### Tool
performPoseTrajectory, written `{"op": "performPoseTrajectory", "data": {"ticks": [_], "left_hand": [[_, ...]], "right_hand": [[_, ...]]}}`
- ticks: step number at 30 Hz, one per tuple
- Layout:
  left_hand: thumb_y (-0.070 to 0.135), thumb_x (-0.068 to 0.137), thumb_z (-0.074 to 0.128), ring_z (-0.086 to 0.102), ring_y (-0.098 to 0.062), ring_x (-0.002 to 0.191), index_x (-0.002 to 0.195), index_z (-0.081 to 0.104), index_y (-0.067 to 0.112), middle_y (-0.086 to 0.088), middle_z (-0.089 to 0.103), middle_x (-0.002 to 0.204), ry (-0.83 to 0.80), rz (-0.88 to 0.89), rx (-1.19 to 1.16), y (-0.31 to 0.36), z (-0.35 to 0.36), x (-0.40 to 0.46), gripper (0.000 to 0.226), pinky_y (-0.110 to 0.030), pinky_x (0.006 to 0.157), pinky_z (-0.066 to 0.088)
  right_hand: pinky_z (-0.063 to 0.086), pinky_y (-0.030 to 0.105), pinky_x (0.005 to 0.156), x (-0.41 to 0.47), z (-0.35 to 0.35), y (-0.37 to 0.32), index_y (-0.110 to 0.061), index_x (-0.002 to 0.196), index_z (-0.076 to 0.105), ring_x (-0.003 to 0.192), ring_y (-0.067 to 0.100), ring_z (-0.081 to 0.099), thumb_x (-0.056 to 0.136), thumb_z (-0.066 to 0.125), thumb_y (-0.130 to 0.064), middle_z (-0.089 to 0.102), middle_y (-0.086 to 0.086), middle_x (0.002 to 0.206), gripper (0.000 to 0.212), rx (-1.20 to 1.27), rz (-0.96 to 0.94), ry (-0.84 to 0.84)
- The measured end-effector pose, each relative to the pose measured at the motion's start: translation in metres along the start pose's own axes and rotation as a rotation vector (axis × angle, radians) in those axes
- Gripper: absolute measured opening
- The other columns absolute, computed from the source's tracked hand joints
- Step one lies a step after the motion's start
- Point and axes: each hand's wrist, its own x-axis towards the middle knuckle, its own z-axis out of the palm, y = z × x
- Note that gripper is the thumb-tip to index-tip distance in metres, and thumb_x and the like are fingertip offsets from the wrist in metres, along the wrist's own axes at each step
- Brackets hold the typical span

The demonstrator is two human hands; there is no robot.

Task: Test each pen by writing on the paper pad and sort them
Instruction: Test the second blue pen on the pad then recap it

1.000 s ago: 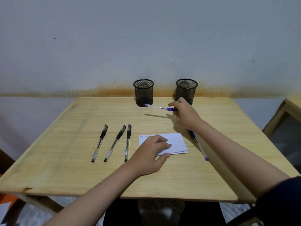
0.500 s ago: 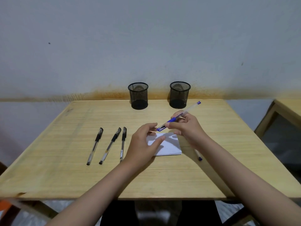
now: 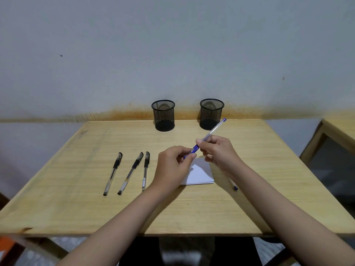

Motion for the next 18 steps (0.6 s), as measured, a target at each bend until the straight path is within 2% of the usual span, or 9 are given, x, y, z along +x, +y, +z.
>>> {"op": "performPoseTrajectory", "data": {"ticks": [3,7,9,11,13,15,18], "left_hand": [[0.017,0.081,0.069,0.061,-0.018,0.068,0.088,0.073,0.010,-0.007,0.069,0.075,0.006,0.049,0.039,0.004,0.000,0.000,0.010,-0.030,0.063,0.049],[0.015,0.082,0.067,0.062,-0.022,0.065,0.083,0.074,0.008,-0.011,0.069,0.068,0.039,0.069,0.076,0.012,-0.005,0.015,0.009,-0.038,0.061,0.050],[0.015,0.082,0.067,0.060,-0.020,0.061,0.079,0.074,0.009,-0.010,0.068,0.065,0.062,0.095,0.067,0.017,-0.010,0.020,0.009,-0.033,0.058,0.049],[0.014,0.081,0.066,0.057,-0.016,0.059,0.075,0.073,0.008,-0.006,0.065,0.061,0.071,0.241,0.085,0.023,-0.018,0.009,0.011,-0.021,0.056,0.045],[0.013,0.081,0.064,0.057,-0.013,0.058,0.080,0.073,0.007,-0.004,0.064,0.062,0.056,0.374,0.093,0.025,-0.024,-0.007,0.010,-0.016,0.057,0.044],[0.013,0.081,0.064,0.059,-0.009,0.062,0.088,0.074,0.008,-0.004,0.067,0.069,0.061,0.315,0.071,0.015,-0.028,-0.007,0.012,-0.018,0.061,0.046],[0.012,0.082,0.066,0.058,0.002,0.064,0.098,0.073,0.011,-0.004,0.072,0.085,0.046,-0.022,0.083,-0.012,-0.030,0.019,0.017,-0.009,0.063,0.042]], "right_hand": [[0.038,0.026,0.055,0.006,0.000,-0.003,-0.015,0.059,0.061,0.052,0.011,0.044,0.085,0.070,-0.017,0.052,-0.008,0.049,0.027,0.056,0.026,0.023],[0.035,0.026,0.051,0.023,0.014,-0.012,-0.012,0.064,0.058,0.047,0.010,0.039,0.085,0.068,-0.012,0.047,-0.007,0.045,0.022,0.137,0.101,0.033],[0.033,0.025,0.046,0.039,0.015,-0.019,-0.012,0.066,0.054,0.040,0.009,0.037,0.085,0.067,-0.010,0.045,-0.003,0.049,0.023,0.202,0.147,0.138],[0.033,0.024,0.043,0.058,-0.003,-0.028,-0.012,0.066,0.053,0.035,0.008,0.037,0.086,0.064,-0.010,0.046,0.001,0.055,0.023,0.286,0.171,0.346],[0.034,0.023,0.043,0.068,-0.027,-0.036,-0.013,0.067,0.052,0.034,0.006,0.039,0.087,0.062,-0.011,0.047,0.001,0.057,0.023,0.296,0.148,0.428],[0.037,0.023,0.048,0.068,-0.036,-0.038,-0.014,0.069,0.052,0.040,0.007,0.041,0.088,0.062,-0.014,0.047,0.000,0.058,0.022,0.205,0.111,0.368],[0.041,0.026,0.056,0.056,-0.020,-0.030,-0.015,0.067,0.054,0.051,0.011,0.044,0.089,0.062,-0.016,0.050,0.000,0.059,0.023,0.056,0.090,0.258]]}}
